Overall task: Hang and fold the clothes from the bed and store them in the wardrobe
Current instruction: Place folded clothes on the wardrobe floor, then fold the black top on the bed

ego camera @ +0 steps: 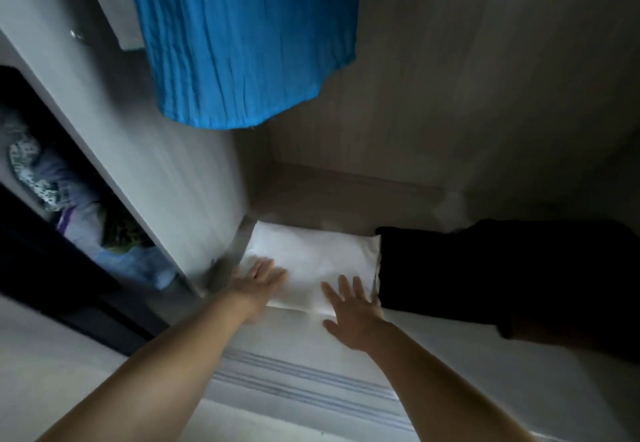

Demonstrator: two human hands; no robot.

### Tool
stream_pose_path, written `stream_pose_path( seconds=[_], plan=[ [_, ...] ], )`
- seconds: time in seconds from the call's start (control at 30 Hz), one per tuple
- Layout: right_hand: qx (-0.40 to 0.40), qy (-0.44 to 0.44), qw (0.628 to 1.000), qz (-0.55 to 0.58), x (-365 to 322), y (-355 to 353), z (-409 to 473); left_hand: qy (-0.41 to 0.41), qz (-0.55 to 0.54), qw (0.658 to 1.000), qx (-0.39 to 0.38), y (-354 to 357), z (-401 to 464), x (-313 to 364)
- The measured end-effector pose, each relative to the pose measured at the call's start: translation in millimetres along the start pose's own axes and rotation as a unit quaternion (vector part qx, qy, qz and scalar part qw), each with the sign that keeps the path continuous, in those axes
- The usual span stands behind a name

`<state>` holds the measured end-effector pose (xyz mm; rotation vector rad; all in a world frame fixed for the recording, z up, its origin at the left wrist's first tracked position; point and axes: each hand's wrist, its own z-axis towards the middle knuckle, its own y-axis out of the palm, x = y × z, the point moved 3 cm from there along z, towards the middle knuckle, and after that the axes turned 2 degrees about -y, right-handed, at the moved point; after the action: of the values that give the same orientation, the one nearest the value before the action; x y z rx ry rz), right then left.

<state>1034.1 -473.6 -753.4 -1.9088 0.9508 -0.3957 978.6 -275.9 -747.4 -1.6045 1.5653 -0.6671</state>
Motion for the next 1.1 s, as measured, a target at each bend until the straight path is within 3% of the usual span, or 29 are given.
stream_pose_path(
  seconds=[0.23, 0.53, 0.8, 1.1],
  plan=[
    [-0.055, 0.003, 0.998, -0.016, -38.9, -71.5, -111.6, 0.074, -0.018, 0.996, -0.035, -55.9, -120.6, 55.7],
    [-0.15, 0.013, 0.989, 0.018, -103.1, -190.6, -265.8, 0.096, -0.044, 0.993, -0.059, -156.6, -310.9, 49.1],
    [-0.155, 0.024, 0.987, 0.035, -144.6, -302.3, -380.1, 0.103, -0.023, 0.991, -0.085, -267.7, -431.0, 3.9],
    [-0.128, 0.126, 0.972, 0.152, -128.4, -348.8, -489.1, 0.178, 0.02, 0.972, -0.149, -343.1, -499.2, 24.3]
  ],
)
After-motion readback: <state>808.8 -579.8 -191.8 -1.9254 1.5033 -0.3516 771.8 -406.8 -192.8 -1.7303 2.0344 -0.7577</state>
